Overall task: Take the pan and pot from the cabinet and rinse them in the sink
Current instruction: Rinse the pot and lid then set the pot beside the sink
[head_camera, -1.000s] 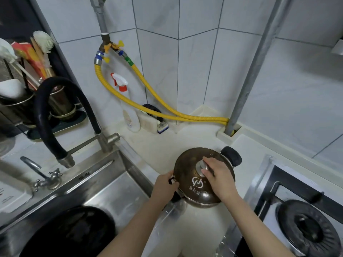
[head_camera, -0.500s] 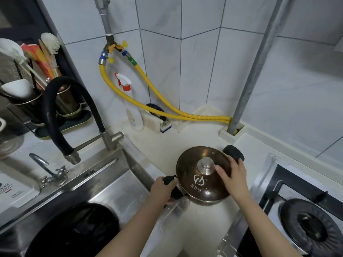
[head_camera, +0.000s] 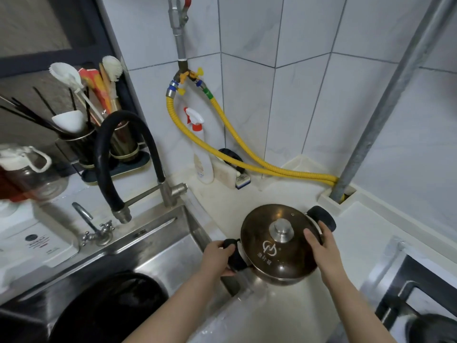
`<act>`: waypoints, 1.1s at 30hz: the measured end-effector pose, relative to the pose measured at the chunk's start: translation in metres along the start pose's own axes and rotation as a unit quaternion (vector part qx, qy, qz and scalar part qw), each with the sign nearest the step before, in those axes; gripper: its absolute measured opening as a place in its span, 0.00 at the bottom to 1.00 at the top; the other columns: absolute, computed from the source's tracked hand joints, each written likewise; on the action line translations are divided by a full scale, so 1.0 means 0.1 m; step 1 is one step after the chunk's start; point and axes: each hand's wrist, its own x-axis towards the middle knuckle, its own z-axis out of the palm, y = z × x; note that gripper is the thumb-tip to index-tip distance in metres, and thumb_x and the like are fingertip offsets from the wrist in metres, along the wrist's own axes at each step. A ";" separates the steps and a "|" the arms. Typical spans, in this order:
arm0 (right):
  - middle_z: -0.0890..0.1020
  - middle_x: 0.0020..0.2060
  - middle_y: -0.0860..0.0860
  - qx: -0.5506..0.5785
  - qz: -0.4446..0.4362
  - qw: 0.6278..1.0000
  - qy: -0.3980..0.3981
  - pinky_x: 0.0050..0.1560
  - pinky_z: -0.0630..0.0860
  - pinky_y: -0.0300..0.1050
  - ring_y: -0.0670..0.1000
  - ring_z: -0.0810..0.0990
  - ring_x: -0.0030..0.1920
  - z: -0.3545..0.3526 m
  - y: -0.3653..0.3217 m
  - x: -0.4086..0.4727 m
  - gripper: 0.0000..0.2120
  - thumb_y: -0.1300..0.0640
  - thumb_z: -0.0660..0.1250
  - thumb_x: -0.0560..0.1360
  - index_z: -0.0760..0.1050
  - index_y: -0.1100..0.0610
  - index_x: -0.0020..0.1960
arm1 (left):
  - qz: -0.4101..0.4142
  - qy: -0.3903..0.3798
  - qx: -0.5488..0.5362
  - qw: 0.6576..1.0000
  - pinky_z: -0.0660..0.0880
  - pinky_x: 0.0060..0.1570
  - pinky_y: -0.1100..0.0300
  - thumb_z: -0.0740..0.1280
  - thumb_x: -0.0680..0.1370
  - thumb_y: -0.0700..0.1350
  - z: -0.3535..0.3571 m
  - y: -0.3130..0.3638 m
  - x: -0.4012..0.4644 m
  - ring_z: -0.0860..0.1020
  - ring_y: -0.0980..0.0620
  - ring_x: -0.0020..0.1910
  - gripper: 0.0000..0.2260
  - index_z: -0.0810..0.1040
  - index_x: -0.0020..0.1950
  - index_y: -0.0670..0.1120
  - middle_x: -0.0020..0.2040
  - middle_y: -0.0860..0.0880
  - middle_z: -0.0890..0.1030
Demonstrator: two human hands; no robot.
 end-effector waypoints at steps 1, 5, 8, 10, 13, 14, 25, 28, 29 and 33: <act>0.66 0.71 0.55 0.006 0.006 1.000 -0.003 0.71 0.64 0.60 0.57 0.66 0.70 0.04 0.00 0.06 0.30 0.47 0.66 0.75 0.60 0.49 0.73 | -0.005 0.005 -0.010 1.000 0.81 0.40 0.46 0.65 0.79 0.39 -0.01 0.03 0.06 0.79 0.39 0.51 0.14 0.70 0.64 0.40 0.57 0.39 0.77; 0.66 0.71 0.54 0.035 0.024 0.999 -0.020 0.71 0.63 0.60 0.57 0.65 0.71 0.21 -0.09 0.28 0.28 0.45 0.64 0.75 0.60 0.46 0.72 | -0.013 0.024 -0.042 0.999 0.80 0.39 0.44 0.64 0.79 0.39 -0.07 0.20 0.26 0.78 0.41 0.45 0.13 0.71 0.63 0.40 0.53 0.40 0.76; 0.65 0.72 0.53 0.053 0.028 0.998 -0.031 0.72 0.62 0.60 0.57 0.65 0.71 0.34 -0.16 0.45 0.27 0.47 0.64 0.76 0.60 0.46 0.73 | -0.007 0.045 -0.057 0.997 0.79 0.33 0.49 0.63 0.79 0.38 -0.10 0.34 0.44 0.77 0.46 0.39 0.12 0.72 0.62 0.40 0.51 0.41 0.76; 0.65 0.73 0.53 0.069 0.027 0.997 -0.036 0.72 0.63 0.59 0.56 0.65 0.71 0.42 -0.24 0.53 0.27 0.47 0.63 0.76 0.60 0.46 0.73 | 0.001 0.066 -0.090 0.994 0.77 0.34 0.51 0.62 0.79 0.36 -0.11 0.44 0.53 0.76 0.46 0.38 0.11 0.73 0.61 0.40 0.50 0.41 0.76; 0.66 0.72 0.53 0.099 0.024 0.994 -0.044 0.71 0.64 0.56 0.55 0.67 0.70 0.54 -0.34 0.63 0.27 0.49 0.62 0.78 0.58 0.50 0.74 | -0.002 0.097 -0.160 0.982 0.75 0.27 0.58 0.59 0.78 0.32 -0.12 0.60 0.64 0.74 0.47 0.35 0.10 0.74 0.55 0.42 0.40 0.42 0.76; 0.66 0.72 0.52 0.107 0.025 0.993 -0.045 0.71 0.64 0.56 0.55 0.67 0.70 0.58 -0.36 0.65 0.27 0.49 0.61 0.78 0.58 0.50 0.75 | -0.008 0.107 -0.180 0.978 0.74 0.25 0.60 0.59 0.77 0.31 -0.14 0.65 0.68 0.73 0.47 0.34 0.09 0.72 0.53 0.41 0.38 0.43 0.74; 0.63 0.62 0.38 0.151 0.014 0.987 -0.059 0.70 0.65 0.57 0.46 0.66 0.65 0.94 -0.41 0.88 0.22 0.46 0.56 0.80 0.60 0.45 0.73 | 0.060 0.153 -0.248 0.955 0.74 0.59 0.49 0.58 0.76 0.27 -0.30 0.82 1.32 0.76 0.41 0.53 0.19 0.70 0.67 0.35 0.56 0.38 0.76; 0.63 0.63 0.39 0.159 0.018 0.986 -0.056 0.71 0.65 0.57 0.47 0.66 0.65 0.98 -0.43 0.89 0.23 0.46 0.57 0.80 0.59 0.45 0.74 | 0.071 0.161 -0.262 0.949 0.71 0.66 0.45 0.58 0.77 0.28 -0.31 0.86 1.38 0.75 0.39 0.61 0.20 0.68 0.69 0.36 0.63 0.37 0.75; 0.64 0.64 0.41 0.162 0.017 0.985 -0.053 0.71 0.64 0.57 0.48 0.66 0.67 1.00 -0.43 0.90 0.24 0.45 0.58 0.79 0.58 0.44 0.74 | 0.072 0.160 -0.264 0.948 0.70 0.66 0.45 0.59 0.78 0.29 -0.31 0.88 1.40 0.75 0.38 0.62 0.20 0.68 0.70 0.36 0.65 0.37 0.74; 0.69 0.65 0.47 0.163 0.021 0.985 -0.054 0.70 0.66 0.52 0.51 0.70 0.65 1.03 -0.42 0.86 0.26 0.50 0.61 0.78 0.56 0.46 0.74 | 0.077 0.162 -0.262 0.948 0.70 0.67 0.46 0.60 0.78 0.30 -0.32 0.86 1.46 0.74 0.40 0.64 0.21 0.67 0.71 0.38 0.66 0.38 0.74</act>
